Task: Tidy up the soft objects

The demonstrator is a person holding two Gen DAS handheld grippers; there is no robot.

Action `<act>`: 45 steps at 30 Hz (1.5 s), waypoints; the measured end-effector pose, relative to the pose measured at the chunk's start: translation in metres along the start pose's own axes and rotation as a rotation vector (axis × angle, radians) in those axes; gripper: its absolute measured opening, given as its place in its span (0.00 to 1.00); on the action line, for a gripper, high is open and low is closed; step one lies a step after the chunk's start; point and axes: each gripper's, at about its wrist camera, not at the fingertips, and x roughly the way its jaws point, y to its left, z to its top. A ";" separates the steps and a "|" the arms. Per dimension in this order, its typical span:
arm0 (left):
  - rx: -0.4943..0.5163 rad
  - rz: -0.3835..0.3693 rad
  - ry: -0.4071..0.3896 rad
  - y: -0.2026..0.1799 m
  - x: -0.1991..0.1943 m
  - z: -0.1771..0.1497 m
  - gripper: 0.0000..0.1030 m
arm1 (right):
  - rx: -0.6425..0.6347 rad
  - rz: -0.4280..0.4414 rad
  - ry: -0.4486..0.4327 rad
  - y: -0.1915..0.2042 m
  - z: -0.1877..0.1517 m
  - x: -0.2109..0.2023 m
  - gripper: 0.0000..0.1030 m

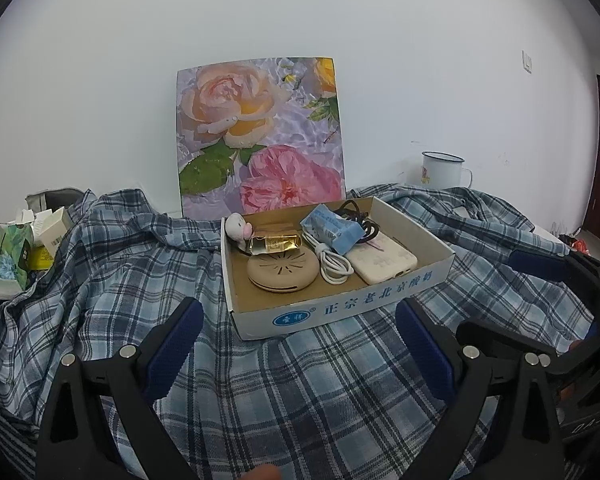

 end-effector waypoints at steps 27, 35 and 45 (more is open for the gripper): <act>0.010 0.048 -0.005 0.000 0.000 0.000 0.96 | -0.018 -0.054 -0.013 0.004 0.000 -0.004 1.00; 0.011 0.045 0.000 0.001 0.001 0.000 0.96 | -0.017 -0.058 -0.010 0.005 -0.001 -0.004 1.00; 0.013 0.054 0.000 0.000 0.002 -0.001 0.96 | -0.016 -0.055 -0.009 0.004 -0.001 -0.003 1.00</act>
